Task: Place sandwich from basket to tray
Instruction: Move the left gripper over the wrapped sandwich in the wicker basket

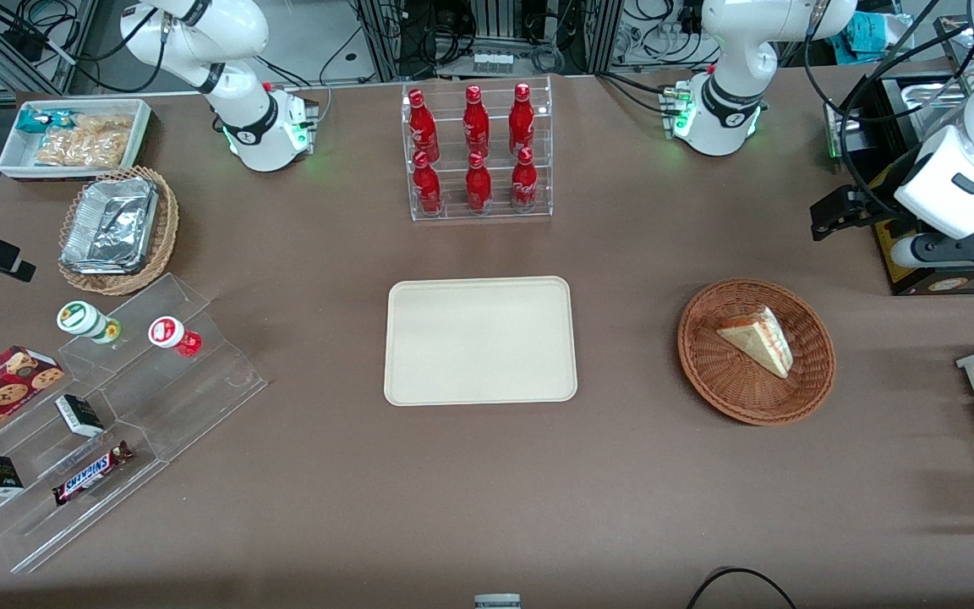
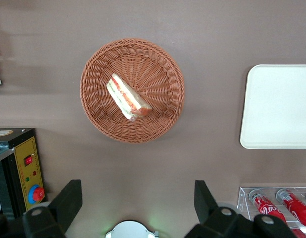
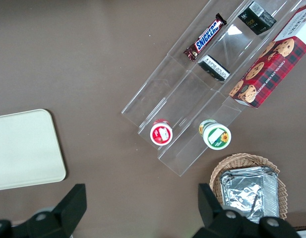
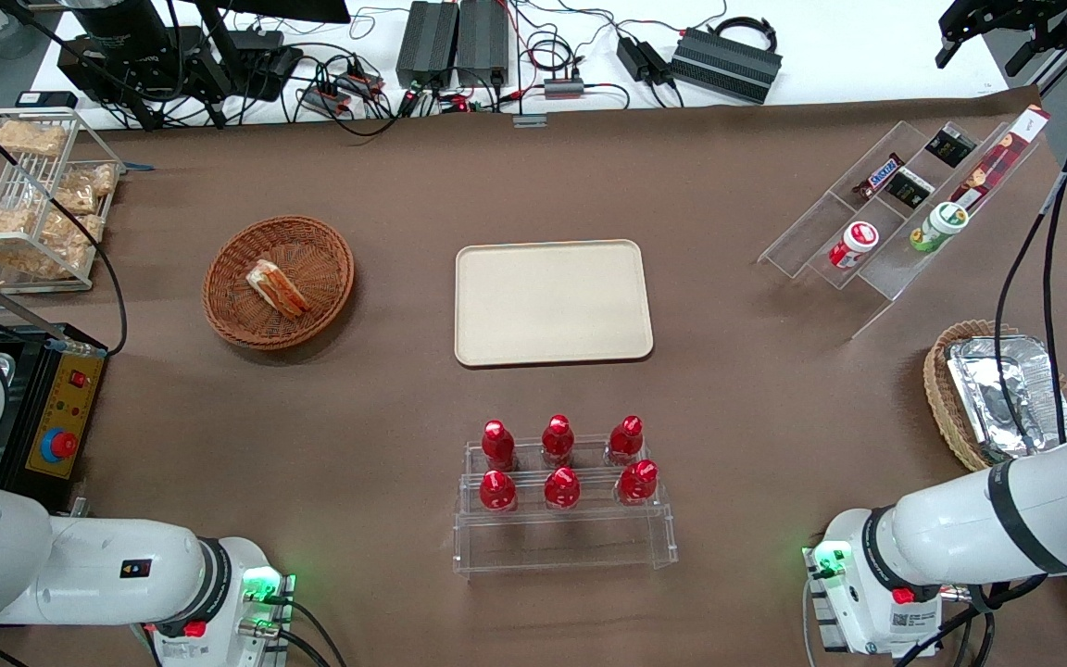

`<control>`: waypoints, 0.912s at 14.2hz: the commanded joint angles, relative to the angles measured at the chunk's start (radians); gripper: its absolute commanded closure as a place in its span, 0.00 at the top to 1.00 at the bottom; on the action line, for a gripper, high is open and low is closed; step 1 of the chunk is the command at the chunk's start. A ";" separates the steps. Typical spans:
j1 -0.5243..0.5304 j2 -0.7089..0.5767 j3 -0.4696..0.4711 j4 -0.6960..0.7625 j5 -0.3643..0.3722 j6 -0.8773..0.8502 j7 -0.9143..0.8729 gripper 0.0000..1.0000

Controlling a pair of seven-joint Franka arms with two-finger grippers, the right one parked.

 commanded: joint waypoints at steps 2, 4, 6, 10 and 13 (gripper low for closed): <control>-0.007 0.004 0.004 0.013 0.011 -0.025 -0.007 1.00; -0.002 0.007 0.005 -0.018 0.009 -0.026 0.007 1.00; 0.005 0.000 0.010 -0.088 0.008 0.006 0.009 1.00; 0.005 -0.016 0.013 -0.298 0.025 0.171 0.006 1.00; 0.007 -0.046 0.022 -0.520 0.028 0.404 -0.005 1.00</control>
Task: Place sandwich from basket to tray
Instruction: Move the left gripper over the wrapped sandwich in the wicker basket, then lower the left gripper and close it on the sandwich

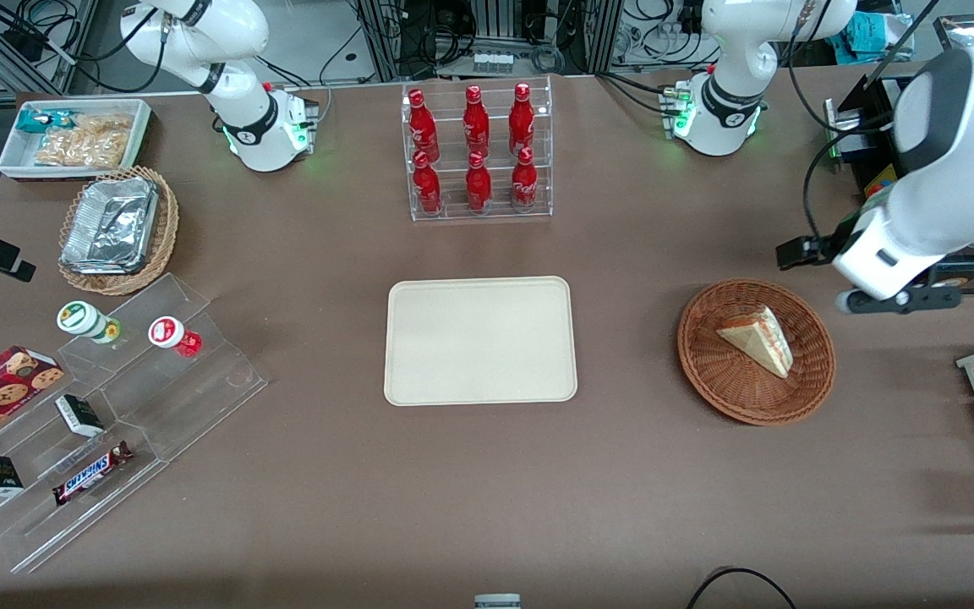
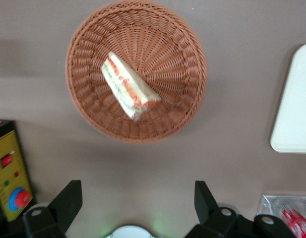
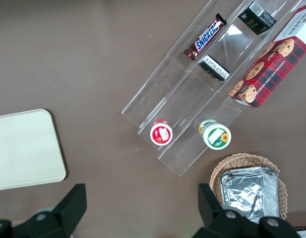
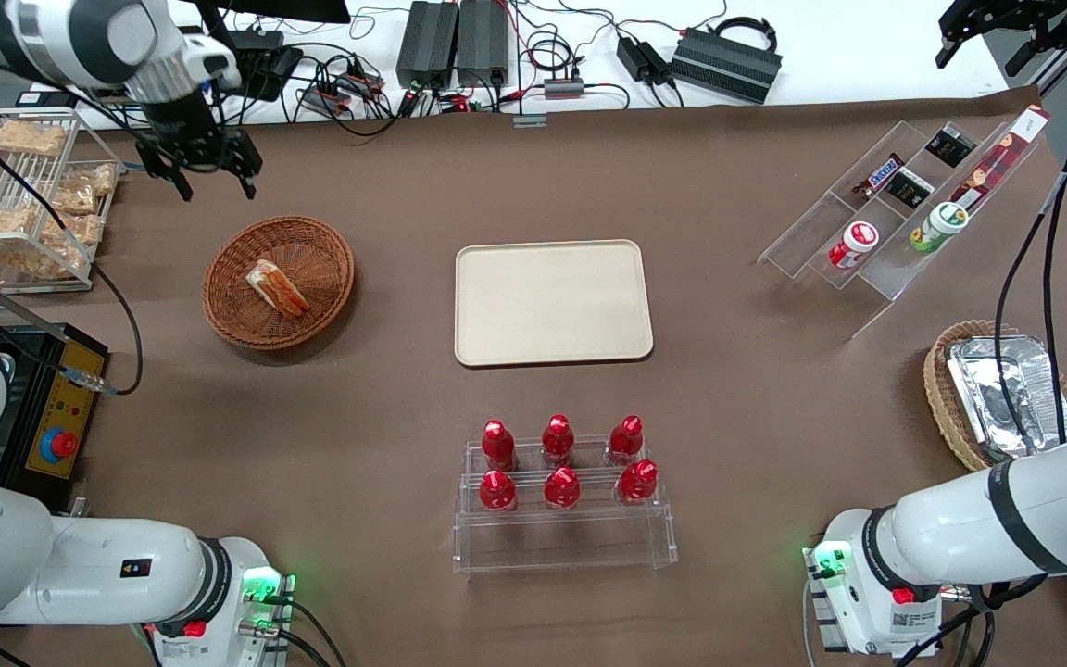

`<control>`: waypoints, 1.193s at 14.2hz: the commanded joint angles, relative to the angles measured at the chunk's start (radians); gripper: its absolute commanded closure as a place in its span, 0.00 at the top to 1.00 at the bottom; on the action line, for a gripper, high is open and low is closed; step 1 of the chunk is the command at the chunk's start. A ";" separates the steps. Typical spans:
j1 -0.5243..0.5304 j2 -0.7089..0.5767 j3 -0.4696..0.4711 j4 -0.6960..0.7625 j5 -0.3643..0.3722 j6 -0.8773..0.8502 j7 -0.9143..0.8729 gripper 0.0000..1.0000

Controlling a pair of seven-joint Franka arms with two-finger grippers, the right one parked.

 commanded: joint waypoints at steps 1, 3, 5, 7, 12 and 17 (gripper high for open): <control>0.005 -0.066 0.020 -0.235 0.015 0.233 -0.006 1.00; 0.010 -0.083 0.043 -0.367 0.014 0.405 -0.018 1.00; 0.018 -0.080 0.063 -0.423 0.011 0.508 -0.111 1.00; 0.027 -0.057 0.063 -0.423 0.009 0.539 -0.280 1.00; 0.022 0.021 0.060 -0.423 -0.004 0.679 -0.781 1.00; 0.018 0.089 0.058 -0.426 -0.004 0.767 -1.023 1.00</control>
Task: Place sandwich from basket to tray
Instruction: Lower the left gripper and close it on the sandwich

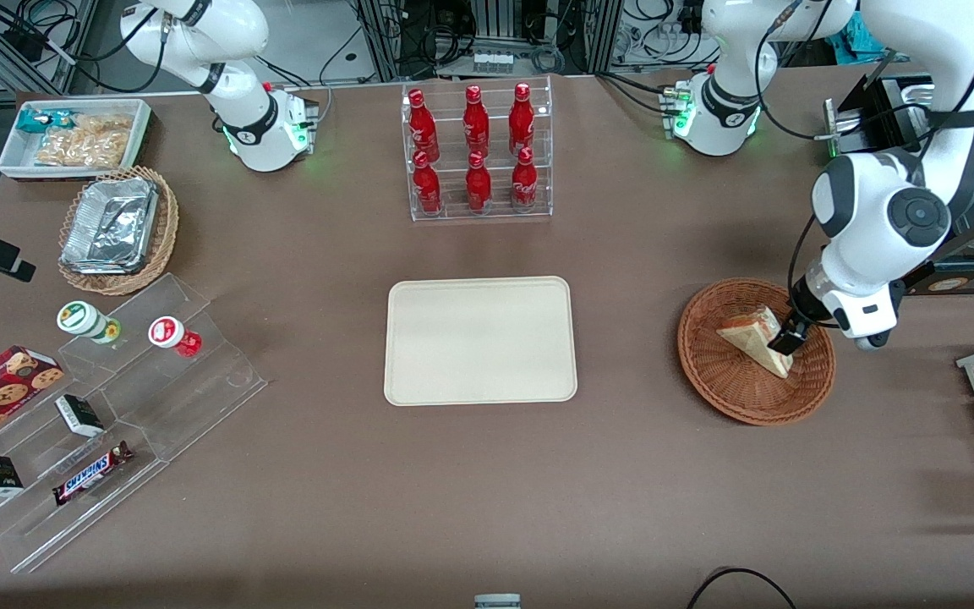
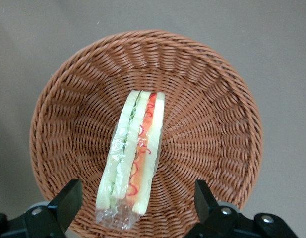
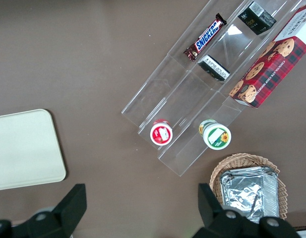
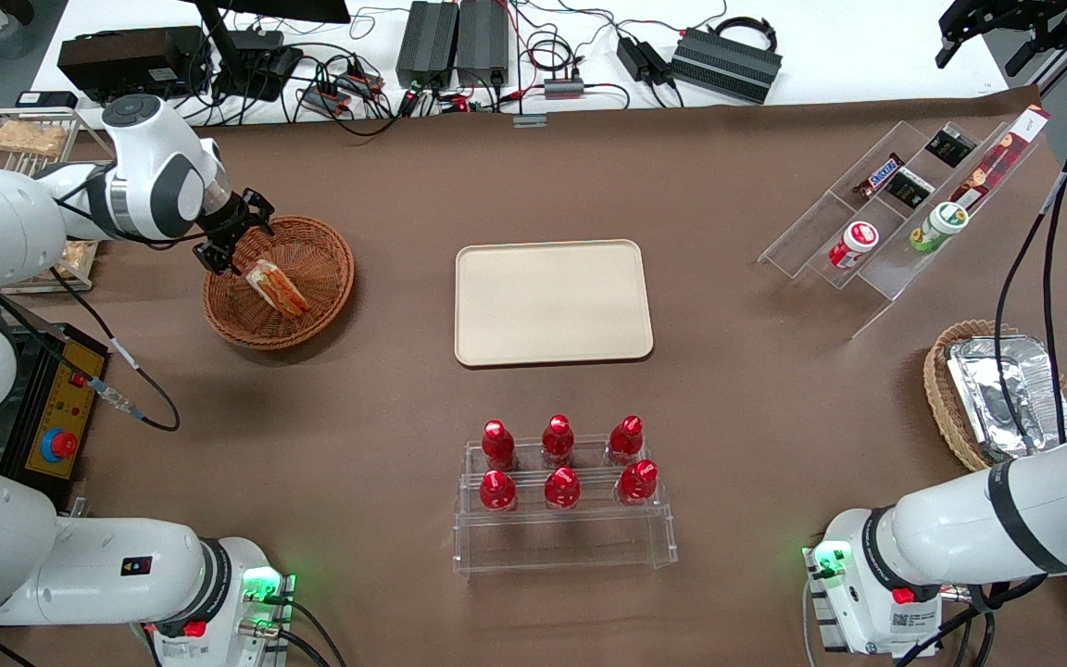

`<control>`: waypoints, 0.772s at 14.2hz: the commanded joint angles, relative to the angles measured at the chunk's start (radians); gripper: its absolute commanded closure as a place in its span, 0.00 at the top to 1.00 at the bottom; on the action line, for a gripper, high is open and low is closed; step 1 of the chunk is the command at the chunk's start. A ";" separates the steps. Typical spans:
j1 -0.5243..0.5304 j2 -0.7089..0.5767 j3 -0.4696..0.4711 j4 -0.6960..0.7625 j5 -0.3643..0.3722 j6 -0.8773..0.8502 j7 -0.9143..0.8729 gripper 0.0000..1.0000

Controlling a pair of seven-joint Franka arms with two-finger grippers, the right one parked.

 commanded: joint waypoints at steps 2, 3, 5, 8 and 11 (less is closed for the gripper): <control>-0.004 0.052 -0.001 -0.005 -0.004 0.027 -0.076 1.00; -0.006 0.069 -0.003 -0.005 -0.003 0.036 -0.078 1.00; -0.010 0.093 -0.004 -0.007 -0.003 0.052 -0.079 1.00; -0.020 0.112 -0.004 -0.005 -0.004 0.047 -0.110 0.84; -0.027 0.101 -0.004 -0.005 -0.003 0.015 -0.113 0.13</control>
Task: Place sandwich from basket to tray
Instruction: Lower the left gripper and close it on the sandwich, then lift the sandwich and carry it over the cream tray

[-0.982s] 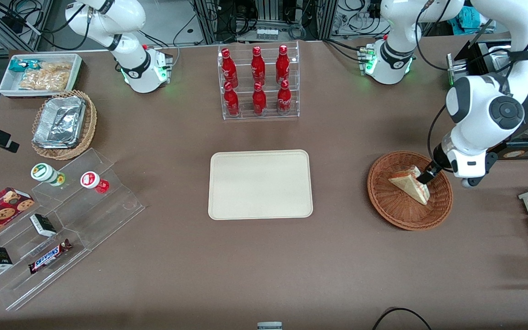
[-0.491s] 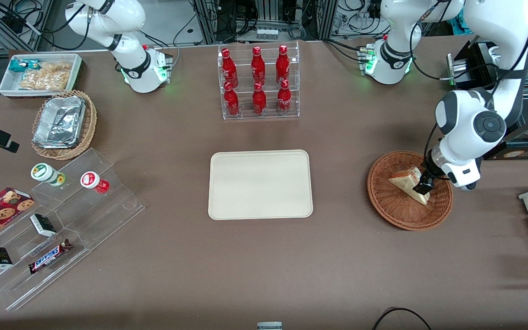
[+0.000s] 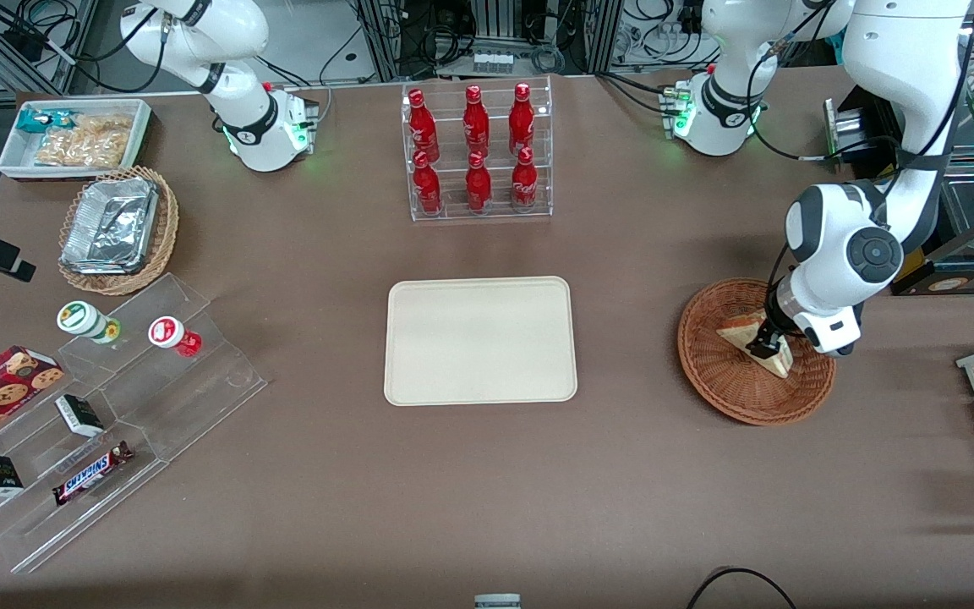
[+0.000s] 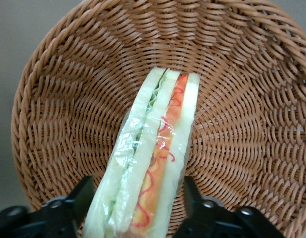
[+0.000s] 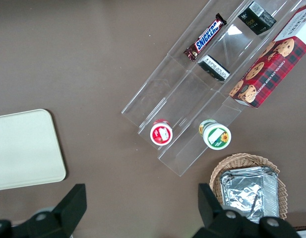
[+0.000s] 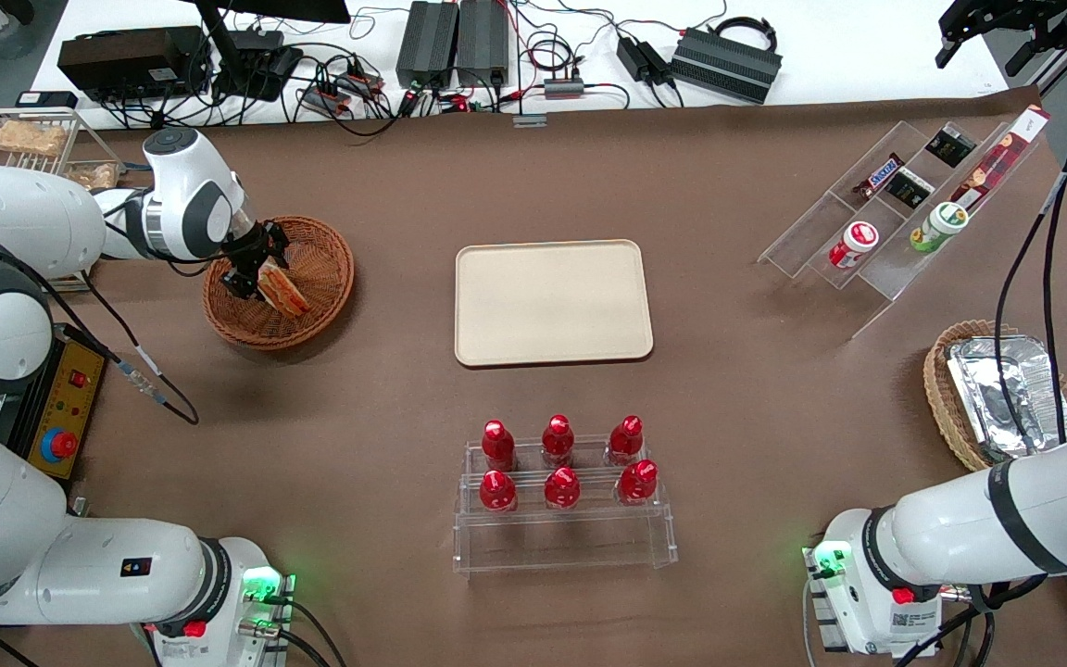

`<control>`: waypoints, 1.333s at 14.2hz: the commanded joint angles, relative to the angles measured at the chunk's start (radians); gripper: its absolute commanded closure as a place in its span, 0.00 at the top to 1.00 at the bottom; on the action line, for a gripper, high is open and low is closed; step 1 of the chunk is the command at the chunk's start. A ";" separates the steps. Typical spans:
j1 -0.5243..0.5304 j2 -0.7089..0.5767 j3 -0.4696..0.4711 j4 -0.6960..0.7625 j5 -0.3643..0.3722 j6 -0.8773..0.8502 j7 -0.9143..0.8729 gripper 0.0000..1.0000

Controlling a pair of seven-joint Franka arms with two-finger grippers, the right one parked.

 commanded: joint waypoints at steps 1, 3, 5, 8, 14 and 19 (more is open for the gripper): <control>-0.016 -0.022 0.003 0.005 -0.002 -0.029 -0.016 0.08; -0.019 -0.044 0.003 0.012 0.001 -0.043 -0.005 0.05; -0.023 -0.061 0.000 0.027 0.002 -0.057 0.025 0.04; -0.043 -0.076 -0.024 0.122 0.002 -0.244 0.152 0.02; -0.159 0.017 -0.130 0.361 0.030 -0.491 0.375 0.00; -0.342 0.252 -0.132 0.644 0.058 -0.497 0.387 0.00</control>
